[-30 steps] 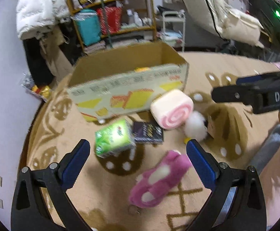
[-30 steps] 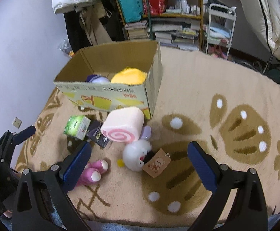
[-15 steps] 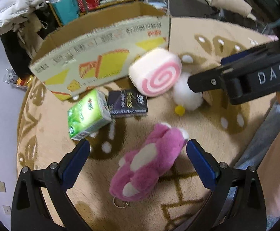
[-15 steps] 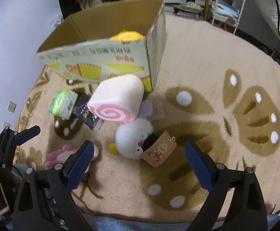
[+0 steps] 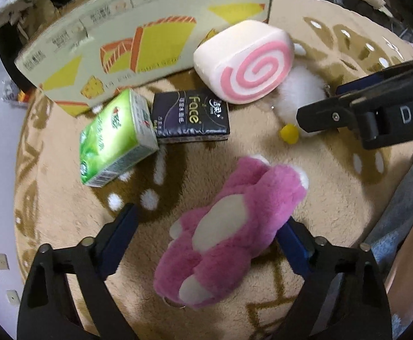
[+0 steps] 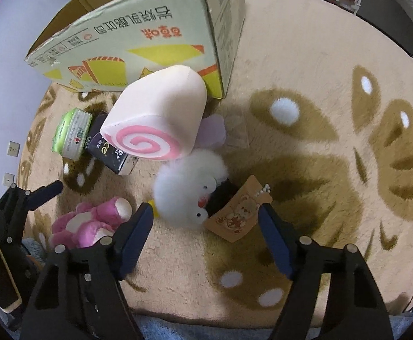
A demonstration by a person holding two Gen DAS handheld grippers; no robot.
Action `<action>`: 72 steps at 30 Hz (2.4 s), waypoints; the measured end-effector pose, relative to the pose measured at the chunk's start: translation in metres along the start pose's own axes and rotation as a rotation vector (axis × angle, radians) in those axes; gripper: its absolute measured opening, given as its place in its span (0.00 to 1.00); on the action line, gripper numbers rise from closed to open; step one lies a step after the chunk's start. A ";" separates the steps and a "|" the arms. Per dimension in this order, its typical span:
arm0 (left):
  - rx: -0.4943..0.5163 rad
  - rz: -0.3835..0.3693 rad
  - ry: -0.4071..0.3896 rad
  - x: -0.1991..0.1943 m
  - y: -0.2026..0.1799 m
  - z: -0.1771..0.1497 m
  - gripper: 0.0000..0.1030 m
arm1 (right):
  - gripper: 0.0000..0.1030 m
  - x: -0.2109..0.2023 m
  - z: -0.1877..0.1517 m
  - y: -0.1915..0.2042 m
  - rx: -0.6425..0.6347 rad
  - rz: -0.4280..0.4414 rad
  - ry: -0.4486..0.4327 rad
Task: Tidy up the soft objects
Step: 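Lower the left tool and grasp the pink plush while the right tool reaches the white fluffy plush, then grasp the white fluffy plush by its tag with the right tool while the left tool lifts the pink plush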
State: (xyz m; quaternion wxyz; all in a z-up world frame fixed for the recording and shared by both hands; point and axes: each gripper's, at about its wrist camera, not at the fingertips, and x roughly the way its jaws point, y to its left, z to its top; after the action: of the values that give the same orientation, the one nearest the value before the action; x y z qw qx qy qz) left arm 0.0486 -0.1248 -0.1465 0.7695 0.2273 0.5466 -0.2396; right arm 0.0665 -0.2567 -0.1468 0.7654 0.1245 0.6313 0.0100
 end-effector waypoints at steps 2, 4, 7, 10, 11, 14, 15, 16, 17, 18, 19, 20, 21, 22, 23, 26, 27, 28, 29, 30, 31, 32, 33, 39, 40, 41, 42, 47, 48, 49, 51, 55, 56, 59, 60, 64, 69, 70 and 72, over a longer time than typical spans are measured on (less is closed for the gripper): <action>-0.012 -0.021 0.009 0.002 0.002 0.001 0.81 | 0.77 0.002 0.002 0.002 0.001 0.000 -0.004; -0.010 -0.036 0.017 0.004 0.002 0.001 0.73 | 0.77 0.004 0.005 0.002 0.004 -0.003 -0.010; -0.008 -0.053 0.032 0.008 0.002 0.001 0.59 | 0.76 0.008 0.009 0.004 -0.004 -0.020 -0.013; -0.010 -0.047 0.016 0.007 0.004 0.000 0.53 | 0.69 0.013 0.012 0.007 -0.017 -0.045 -0.008; -0.013 -0.040 0.006 0.005 0.003 0.000 0.50 | 0.69 0.013 0.012 0.006 -0.019 -0.050 -0.008; -0.045 -0.027 -0.006 0.002 0.010 -0.003 0.46 | 0.62 0.016 0.014 0.007 -0.021 -0.076 -0.007; -0.058 -0.028 -0.008 0.001 0.014 -0.002 0.45 | 0.60 0.017 0.014 0.008 -0.023 -0.085 -0.006; -0.073 -0.026 -0.011 0.000 0.017 -0.002 0.45 | 0.59 0.017 0.014 0.009 -0.023 -0.086 -0.008; -0.088 -0.020 -0.017 -0.001 0.022 -0.002 0.44 | 0.56 0.017 0.014 0.009 -0.028 -0.088 -0.011; -0.103 -0.010 -0.024 -0.003 0.028 -0.002 0.44 | 0.55 0.017 0.013 0.011 -0.035 -0.091 -0.012; -0.116 -0.002 -0.032 -0.005 0.031 -0.002 0.44 | 0.53 0.016 0.013 0.012 -0.042 -0.095 -0.014; -0.132 0.002 -0.041 -0.007 0.035 -0.002 0.44 | 0.53 0.016 0.012 0.015 -0.053 -0.097 -0.017; -0.147 0.004 -0.049 -0.009 0.038 -0.003 0.44 | 0.52 0.016 0.012 0.017 -0.060 -0.099 -0.018; -0.160 0.005 -0.056 -0.011 0.041 -0.003 0.44 | 0.48 0.015 0.011 0.019 -0.064 -0.103 -0.021; -0.172 0.007 -0.063 -0.014 0.045 -0.003 0.44 | 0.46 0.013 0.010 0.020 -0.067 -0.101 -0.027; -0.201 0.014 -0.094 -0.023 0.055 -0.003 0.44 | 0.38 0.007 0.008 0.023 -0.078 -0.082 -0.047; -0.209 0.017 -0.106 -0.027 0.058 -0.004 0.44 | 0.37 0.007 0.008 0.024 -0.079 -0.067 -0.048; -0.219 0.020 -0.117 -0.031 0.062 -0.005 0.44 | 0.36 0.004 0.007 0.023 -0.079 -0.055 -0.047; -0.227 0.022 -0.125 -0.034 0.064 -0.006 0.44 | 0.36 0.003 0.006 0.024 -0.081 -0.042 -0.046; -0.238 0.024 -0.137 -0.036 0.067 -0.006 0.44 | 0.35 0.003 0.006 0.026 -0.084 -0.038 -0.046; -0.244 0.030 -0.147 -0.038 0.068 -0.005 0.44 | 0.34 0.002 0.006 0.028 -0.087 -0.035 -0.049; -0.250 0.035 -0.157 -0.041 0.068 -0.007 0.44 | 0.33 0.000 0.006 0.031 -0.088 -0.030 -0.058; -0.257 0.039 -0.167 -0.040 0.064 -0.005 0.44 | 0.33 -0.003 0.005 0.032 -0.089 -0.022 -0.068; -0.317 0.036 -0.227 -0.052 0.067 -0.007 0.44 | 0.18 -0.015 0.004 0.029 -0.067 0.005 -0.114; -0.325 0.035 -0.229 -0.054 0.070 -0.007 0.44 | 0.18 -0.016 0.003 0.028 -0.065 0.010 -0.112; -0.333 0.037 -0.229 -0.053 0.070 -0.008 0.44 | 0.18 -0.016 0.003 0.027 -0.056 0.014 -0.111; -0.340 0.040 -0.230 -0.054 0.072 -0.008 0.44 | 0.18 -0.016 0.003 0.027 -0.052 0.012 -0.110; -0.347 0.058 -0.255 -0.057 0.072 -0.009 0.44 | 0.17 -0.035 -0.004 0.015 -0.046 0.021 -0.173; -0.345 0.063 -0.261 -0.058 0.072 -0.009 0.44 | 0.17 -0.039 -0.005 0.015 -0.042 0.029 -0.186; -0.344 0.073 -0.270 -0.060 0.071 -0.010 0.44 | 0.17 -0.042 -0.006 0.014 -0.035 0.035 -0.198; -0.341 0.083 -0.290 -0.063 0.071 -0.011 0.44 | 0.17 -0.050 -0.008 0.012 -0.020 0.049 -0.223; -0.341 0.076 -0.341 -0.073 0.070 -0.011 0.44 | 0.17 -0.071 -0.014 0.008 -0.004 0.066 -0.299; -0.341 0.077 -0.356 -0.076 0.070 -0.011 0.44 | 0.17 -0.077 -0.014 0.008 0.004 0.058 -0.332; -0.345 0.080 -0.397 -0.084 0.071 -0.010 0.44 | 0.17 -0.087 -0.014 0.004 0.020 0.083 -0.395; -0.349 0.081 -0.412 -0.086 0.072 -0.009 0.44 | 0.17 -0.089 -0.014 0.004 0.021 0.089 -0.408; -0.367 0.093 -0.457 -0.095 0.077 -0.009 0.44 | 0.17 -0.097 -0.014 0.010 0.012 0.103 -0.471; -0.387 0.097 -0.506 -0.107 0.083 -0.007 0.44 | 0.17 -0.115 -0.016 0.015 -0.010 0.137 -0.575; -0.393 0.093 -0.516 -0.110 0.084 -0.006 0.44 | 0.17 -0.118 -0.017 0.016 -0.012 0.147 -0.592; -0.392 0.076 -0.541 -0.116 0.086 -0.004 0.44 | 0.17 -0.121 -0.018 0.018 -0.014 0.148 -0.620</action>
State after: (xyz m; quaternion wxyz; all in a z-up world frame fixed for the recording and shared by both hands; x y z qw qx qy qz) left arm 0.0655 -0.0416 -0.0298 0.9241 0.0232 0.3495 -0.1528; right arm 0.0270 -0.2566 -0.0293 0.9194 0.1620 0.3570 0.0318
